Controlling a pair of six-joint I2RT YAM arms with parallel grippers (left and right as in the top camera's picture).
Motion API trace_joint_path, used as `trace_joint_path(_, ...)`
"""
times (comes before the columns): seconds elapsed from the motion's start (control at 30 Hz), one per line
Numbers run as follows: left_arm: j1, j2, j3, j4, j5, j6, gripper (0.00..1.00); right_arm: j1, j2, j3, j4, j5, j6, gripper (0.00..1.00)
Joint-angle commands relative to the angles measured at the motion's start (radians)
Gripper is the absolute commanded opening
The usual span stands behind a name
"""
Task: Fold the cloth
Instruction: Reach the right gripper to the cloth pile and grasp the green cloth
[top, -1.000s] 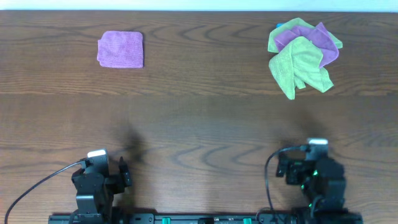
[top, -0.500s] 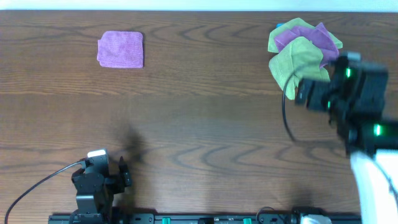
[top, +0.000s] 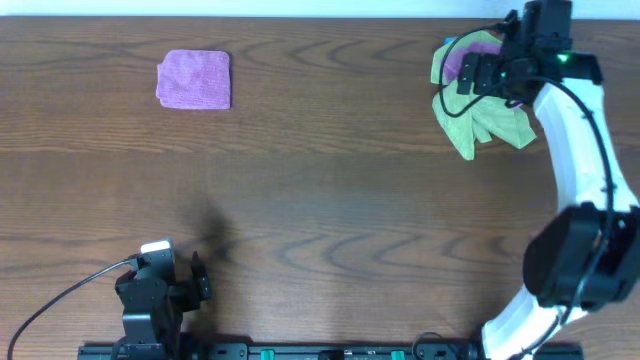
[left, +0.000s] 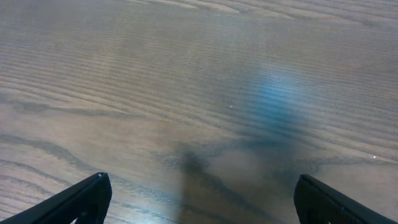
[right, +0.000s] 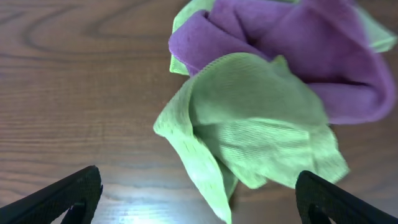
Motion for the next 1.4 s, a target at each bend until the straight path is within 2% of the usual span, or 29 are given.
trace_joint_path(0.0, -0.002, -0.006, -0.038, -0.042, -0.025, 0.021, 0.95, -0.005, 0.020, 0.030, 0.012, -0.026, -0.025, 0.99)
trace_joint_path(0.47, -0.002, -0.006, -0.038, -0.042, -0.025, 0.022, 0.95, 0.000, 0.178, 0.026, 0.188, -0.068, -0.047, 0.99)
trace_joint_path(0.63, -0.002, -0.006, -0.038, -0.042, -0.025, 0.021, 0.95, 0.004, 0.194, 0.026, 0.190, -0.071, -0.043, 0.89)
trace_joint_path(0.77, -0.002, -0.006, -0.038, -0.042, -0.025, 0.022, 0.95, 0.005, 0.198, 0.026, 0.177, -0.104, -0.043, 0.75)
trace_joint_path(1.07, -0.002, -0.006, -0.038, -0.042, -0.025, 0.022, 0.95, 0.021, 0.203, 0.007, 0.163, -0.112, -0.043, 0.73)
trace_joint_path(1.37, -0.002, -0.006, -0.038, -0.042, -0.025, 0.021, 0.95, 0.033, 0.222, -0.003, 0.168, -0.111, -0.043, 0.54)
